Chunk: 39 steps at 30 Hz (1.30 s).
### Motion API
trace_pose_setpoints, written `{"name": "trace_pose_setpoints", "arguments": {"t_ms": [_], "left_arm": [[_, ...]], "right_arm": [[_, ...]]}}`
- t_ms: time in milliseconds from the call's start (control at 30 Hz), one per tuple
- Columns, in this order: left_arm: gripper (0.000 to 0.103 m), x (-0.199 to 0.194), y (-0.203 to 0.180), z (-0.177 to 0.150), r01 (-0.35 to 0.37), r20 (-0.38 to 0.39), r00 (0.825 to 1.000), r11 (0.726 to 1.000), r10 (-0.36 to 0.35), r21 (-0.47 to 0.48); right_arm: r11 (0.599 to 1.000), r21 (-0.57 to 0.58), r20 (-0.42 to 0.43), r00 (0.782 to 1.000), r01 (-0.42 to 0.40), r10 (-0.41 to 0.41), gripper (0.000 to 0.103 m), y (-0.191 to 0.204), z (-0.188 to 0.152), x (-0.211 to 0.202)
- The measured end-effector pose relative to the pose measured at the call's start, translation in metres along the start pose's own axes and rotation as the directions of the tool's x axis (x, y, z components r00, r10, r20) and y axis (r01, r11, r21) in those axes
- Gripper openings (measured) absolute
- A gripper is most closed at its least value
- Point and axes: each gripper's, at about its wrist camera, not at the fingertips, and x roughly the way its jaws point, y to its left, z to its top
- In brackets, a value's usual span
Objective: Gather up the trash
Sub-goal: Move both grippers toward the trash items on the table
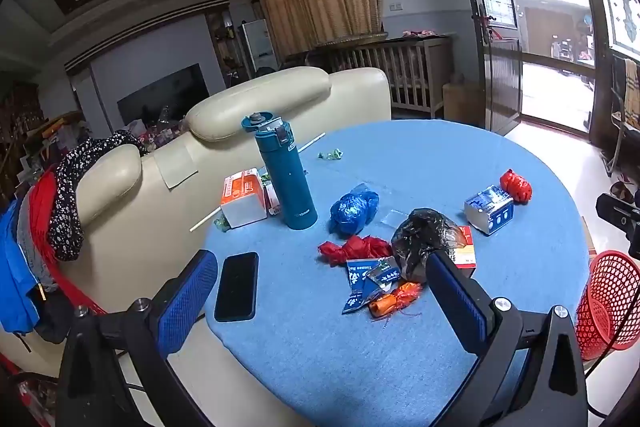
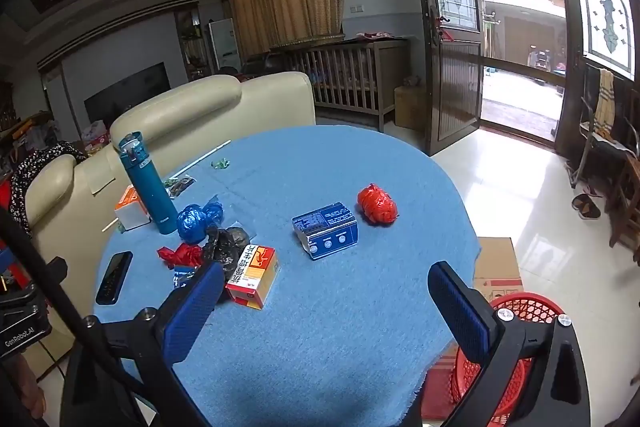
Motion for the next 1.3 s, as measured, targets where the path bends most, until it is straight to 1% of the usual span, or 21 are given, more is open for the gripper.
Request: {"name": "trace_pose_setpoints", "arguments": {"t_ms": [267,433,467,633,900,1200,1300], "left_arm": [[0.103,0.001,0.0,0.0,0.0,-0.004,1.0,1.0,0.0,0.002],[0.103,0.003,0.0,0.0,0.003,-0.008,1.0,1.0,-0.003,0.004],[0.103,0.003,0.0,0.0,0.004,-0.009,1.0,1.0,-0.004,0.004],[0.103,0.007,0.001,0.0,0.007,-0.017,1.0,1.0,-0.007,0.004],[0.103,0.015,0.001,-0.002,0.011,-0.036,0.999,1.0,-0.011,0.003],[0.103,0.024,-0.002,-0.002,0.015,-0.054,0.998,1.0,-0.014,0.006],[0.103,0.03,-0.003,-0.003,0.016,-0.065,0.998,1.0,-0.015,0.011]], "right_arm": [[1.0,0.002,-0.006,1.0,0.0,0.0,0.103,0.002,0.0,0.002],[1.0,0.005,-0.011,1.0,0.001,-0.001,0.103,0.007,0.001,0.012],[1.0,0.003,-0.01,1.0,-0.001,0.001,0.103,0.002,0.001,0.004],[1.0,0.003,-0.013,1.0,-0.001,0.001,0.103,0.002,0.002,0.006],[1.0,-0.003,-0.021,1.0,0.001,-0.001,0.103,0.005,0.001,0.014],[1.0,-0.006,-0.056,0.998,0.015,-0.016,0.103,0.005,0.003,0.023],[1.0,0.001,-0.047,0.999,0.014,-0.014,0.103,0.003,0.004,0.027]]}}
